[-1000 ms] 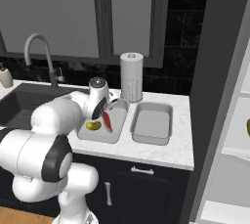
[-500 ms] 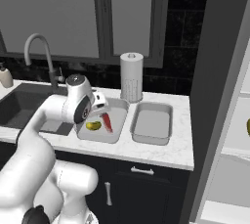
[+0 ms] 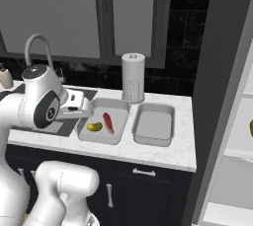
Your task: Place one cucumber and one steak in each tupperware on the nearby counter, to pack two identical lunches.
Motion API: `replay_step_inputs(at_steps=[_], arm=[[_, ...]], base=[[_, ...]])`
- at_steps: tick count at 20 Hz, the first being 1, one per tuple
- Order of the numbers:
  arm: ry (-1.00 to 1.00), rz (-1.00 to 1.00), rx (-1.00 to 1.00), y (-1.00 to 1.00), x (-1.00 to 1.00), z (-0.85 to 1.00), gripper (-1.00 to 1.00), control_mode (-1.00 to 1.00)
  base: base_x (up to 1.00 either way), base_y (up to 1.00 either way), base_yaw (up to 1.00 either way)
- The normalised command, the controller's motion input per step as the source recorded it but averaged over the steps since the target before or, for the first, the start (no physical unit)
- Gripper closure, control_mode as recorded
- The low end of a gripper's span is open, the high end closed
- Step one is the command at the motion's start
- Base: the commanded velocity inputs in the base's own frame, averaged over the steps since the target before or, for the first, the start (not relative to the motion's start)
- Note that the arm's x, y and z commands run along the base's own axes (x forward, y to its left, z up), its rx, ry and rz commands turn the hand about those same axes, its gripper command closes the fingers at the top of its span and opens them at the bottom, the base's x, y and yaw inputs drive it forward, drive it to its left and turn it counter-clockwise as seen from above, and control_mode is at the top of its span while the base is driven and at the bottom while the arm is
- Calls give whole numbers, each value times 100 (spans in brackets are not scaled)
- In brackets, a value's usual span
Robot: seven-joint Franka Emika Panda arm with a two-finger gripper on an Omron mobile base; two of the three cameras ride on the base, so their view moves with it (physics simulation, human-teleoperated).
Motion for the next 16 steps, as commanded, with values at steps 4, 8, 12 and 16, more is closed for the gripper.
replay_step_inputs(at_steps=[4, 8, 12, 16], arm=[[-15, -23, 10, -3, -100, 100, -100, -100], [-9, -2, 9, 0, -74, 100, -100, -100], [-3, 2, 19, -24, -66, 84, -100, -100], [0, 5, 4, -14, -40, 28, -100, -100]], base=[[0, 0, 0], [0, 0, 0], [0, 0, 0], [0, 0, 0]])
